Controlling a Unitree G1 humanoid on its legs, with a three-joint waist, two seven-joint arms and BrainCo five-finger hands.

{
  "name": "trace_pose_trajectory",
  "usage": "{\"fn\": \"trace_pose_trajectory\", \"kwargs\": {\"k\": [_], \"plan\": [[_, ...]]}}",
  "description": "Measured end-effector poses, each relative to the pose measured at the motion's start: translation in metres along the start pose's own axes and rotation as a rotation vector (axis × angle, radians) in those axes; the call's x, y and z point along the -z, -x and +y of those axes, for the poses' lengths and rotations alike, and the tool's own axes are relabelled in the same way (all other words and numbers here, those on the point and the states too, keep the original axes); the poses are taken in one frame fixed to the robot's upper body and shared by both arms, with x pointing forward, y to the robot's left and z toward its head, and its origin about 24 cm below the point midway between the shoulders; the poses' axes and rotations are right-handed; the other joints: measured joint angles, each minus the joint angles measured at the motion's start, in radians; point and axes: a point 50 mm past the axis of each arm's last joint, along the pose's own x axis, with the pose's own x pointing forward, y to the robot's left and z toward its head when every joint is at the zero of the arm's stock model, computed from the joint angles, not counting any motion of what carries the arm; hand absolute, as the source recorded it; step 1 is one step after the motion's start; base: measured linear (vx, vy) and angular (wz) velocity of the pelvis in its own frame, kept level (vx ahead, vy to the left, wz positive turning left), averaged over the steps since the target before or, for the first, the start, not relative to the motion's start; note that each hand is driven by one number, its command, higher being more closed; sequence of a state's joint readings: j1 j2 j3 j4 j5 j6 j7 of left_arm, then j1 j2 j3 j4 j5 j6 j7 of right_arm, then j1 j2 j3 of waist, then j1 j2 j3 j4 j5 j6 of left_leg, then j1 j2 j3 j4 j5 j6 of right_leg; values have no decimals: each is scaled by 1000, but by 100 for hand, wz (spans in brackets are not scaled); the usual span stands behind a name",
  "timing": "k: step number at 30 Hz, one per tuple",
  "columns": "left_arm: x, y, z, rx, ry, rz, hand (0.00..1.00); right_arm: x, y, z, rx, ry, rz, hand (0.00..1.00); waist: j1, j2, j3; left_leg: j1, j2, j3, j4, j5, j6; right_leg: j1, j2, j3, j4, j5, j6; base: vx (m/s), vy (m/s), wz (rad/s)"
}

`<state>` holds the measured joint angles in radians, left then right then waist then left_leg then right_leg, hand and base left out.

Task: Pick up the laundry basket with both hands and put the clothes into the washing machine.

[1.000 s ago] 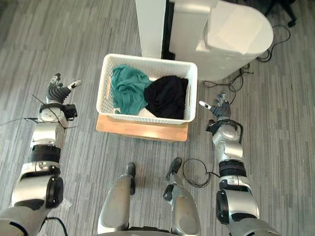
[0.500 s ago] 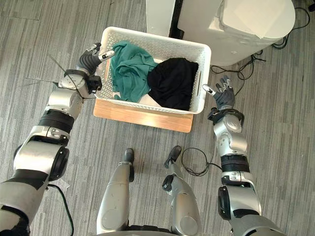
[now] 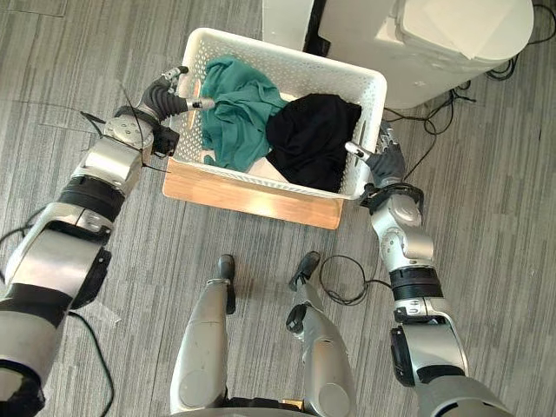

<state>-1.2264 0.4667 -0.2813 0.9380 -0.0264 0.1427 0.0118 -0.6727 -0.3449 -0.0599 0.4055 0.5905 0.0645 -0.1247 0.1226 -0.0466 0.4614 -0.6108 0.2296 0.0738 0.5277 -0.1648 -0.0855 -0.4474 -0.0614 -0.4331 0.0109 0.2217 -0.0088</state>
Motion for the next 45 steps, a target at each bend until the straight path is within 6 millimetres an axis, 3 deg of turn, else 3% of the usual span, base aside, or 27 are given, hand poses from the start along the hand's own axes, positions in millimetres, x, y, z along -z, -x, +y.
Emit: {"fn": "trace_pose_trajectory", "kwargs": {"k": [5, 16, 25, 31, 36, 45], "plan": [[-3, -1, 7, -51, -38, 5, 0, -4, 1, 7, -14, -36, -35, 0, -1, -2, 1, -6, 11, 6, -4, 3, -5, -13, 11, 6, -3, 0, 0, 21, 2, -6], [-9, -1, 3, -39, -36, -11, 0, -14, 0, 2, 6, -110, -72, 0, -2, -2, 1, -18, 8, -2, -5, 3, -5, -16, 13, -1, -15, 1, 0, 23, 27, 2], [-20, -2, 6, -73, -157, -23, 0, -40, -9, 3, 11, -221, -158, 0, -2, -10, 5, -42, 9, 6, 11, 3, -5, -43, 12, 15, -14, 13, 17, 4, 29, -4], [-24, -2, 5, -161, 38, -36, 0, -51, -10, -3, 36, -279, -216, 0, -14, -20, 10, -43, 10, 6, 14, 3, -5, -46, 11, 23, -12, 13, 18, -3, 19, -2], [-31, 0, 14, -197, 178, -84, 0, -57, -10, -8, 53, -285, -248, 0, -26, -20, 10, -46, 10, 7, 8, 3, -5, -50, 11, 23, -13, 13, 17, 0, 0, 0], [-30, 3, 16, -206, 201, -99, 0, -57, -10, -8, 52, -282, -247, 0, -26, -20, 10, -46, 10, 7, 10, 3, -5, -51, 11, 22, -13, 13, 17, 0, 0, 0]]}}
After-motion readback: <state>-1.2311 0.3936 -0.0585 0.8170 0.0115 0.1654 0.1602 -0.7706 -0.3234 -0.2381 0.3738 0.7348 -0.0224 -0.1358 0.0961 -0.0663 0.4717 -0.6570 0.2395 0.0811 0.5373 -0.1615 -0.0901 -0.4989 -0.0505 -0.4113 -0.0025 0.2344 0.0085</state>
